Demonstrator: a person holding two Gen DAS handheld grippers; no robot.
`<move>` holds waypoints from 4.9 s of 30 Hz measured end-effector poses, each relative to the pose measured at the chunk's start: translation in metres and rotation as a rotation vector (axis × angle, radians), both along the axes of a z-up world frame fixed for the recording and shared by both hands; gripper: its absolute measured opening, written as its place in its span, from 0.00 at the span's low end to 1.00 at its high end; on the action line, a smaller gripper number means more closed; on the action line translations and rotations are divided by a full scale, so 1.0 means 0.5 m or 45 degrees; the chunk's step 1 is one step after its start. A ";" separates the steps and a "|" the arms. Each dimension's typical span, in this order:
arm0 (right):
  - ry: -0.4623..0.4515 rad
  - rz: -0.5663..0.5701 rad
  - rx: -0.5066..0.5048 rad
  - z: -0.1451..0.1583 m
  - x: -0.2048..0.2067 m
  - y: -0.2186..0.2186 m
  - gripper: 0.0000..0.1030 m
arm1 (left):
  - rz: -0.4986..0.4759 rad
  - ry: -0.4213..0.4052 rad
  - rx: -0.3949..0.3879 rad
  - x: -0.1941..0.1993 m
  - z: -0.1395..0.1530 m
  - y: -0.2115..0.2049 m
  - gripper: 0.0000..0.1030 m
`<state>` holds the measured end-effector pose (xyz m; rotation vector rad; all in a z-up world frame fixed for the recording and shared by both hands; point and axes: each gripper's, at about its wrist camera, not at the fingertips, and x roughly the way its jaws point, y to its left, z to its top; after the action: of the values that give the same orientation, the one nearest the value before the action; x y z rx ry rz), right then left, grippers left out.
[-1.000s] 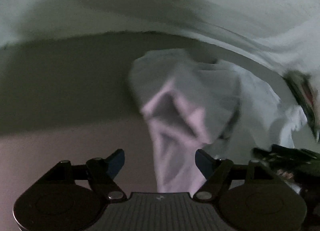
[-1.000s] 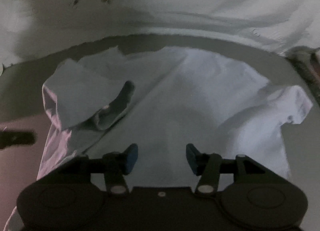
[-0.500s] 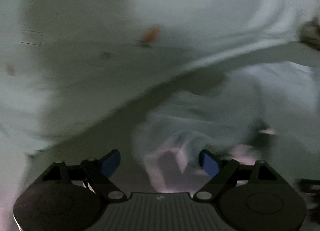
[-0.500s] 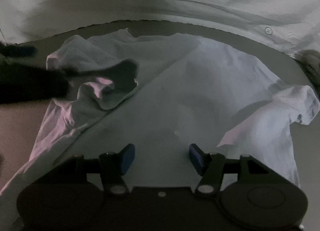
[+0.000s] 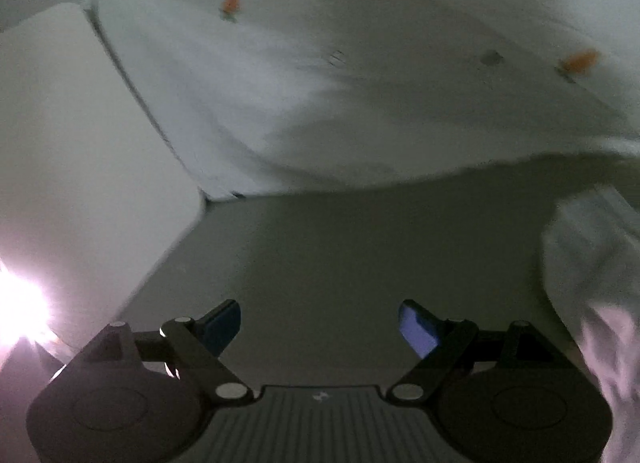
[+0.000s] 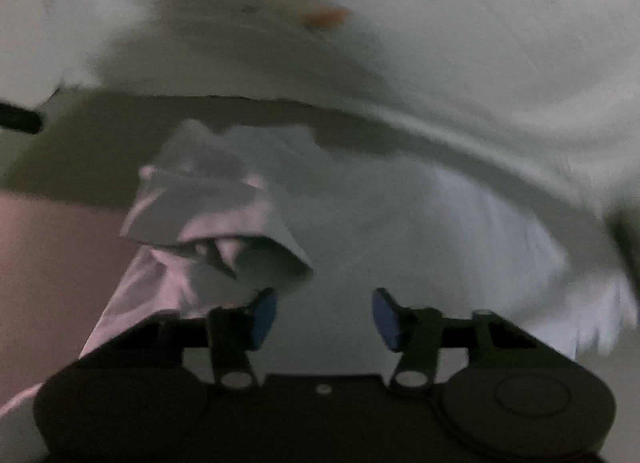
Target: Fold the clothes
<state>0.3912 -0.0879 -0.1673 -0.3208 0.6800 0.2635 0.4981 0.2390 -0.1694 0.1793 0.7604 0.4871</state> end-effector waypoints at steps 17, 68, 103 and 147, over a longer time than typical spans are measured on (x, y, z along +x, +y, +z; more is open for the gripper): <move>-0.161 0.585 -0.379 -0.033 0.036 0.252 0.05 | 0.057 0.001 -0.280 -0.096 -0.028 0.055 0.85; 0.031 0.444 0.159 -0.115 0.527 -0.343 0.03 | -0.683 0.046 -0.393 0.344 -0.143 -0.176 0.27; -0.001 0.470 0.310 -0.107 0.643 -0.286 0.63 | -0.984 0.081 -0.239 0.443 -0.118 -0.242 0.93; -0.255 -0.676 0.151 -0.008 0.287 -0.553 0.69 | -0.439 -0.090 -0.397 0.254 -0.016 -0.322 0.86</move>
<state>0.5348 -0.3645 -0.1712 -0.0439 0.5269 -0.2322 0.6251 0.0779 -0.1772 0.0002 0.7089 0.0446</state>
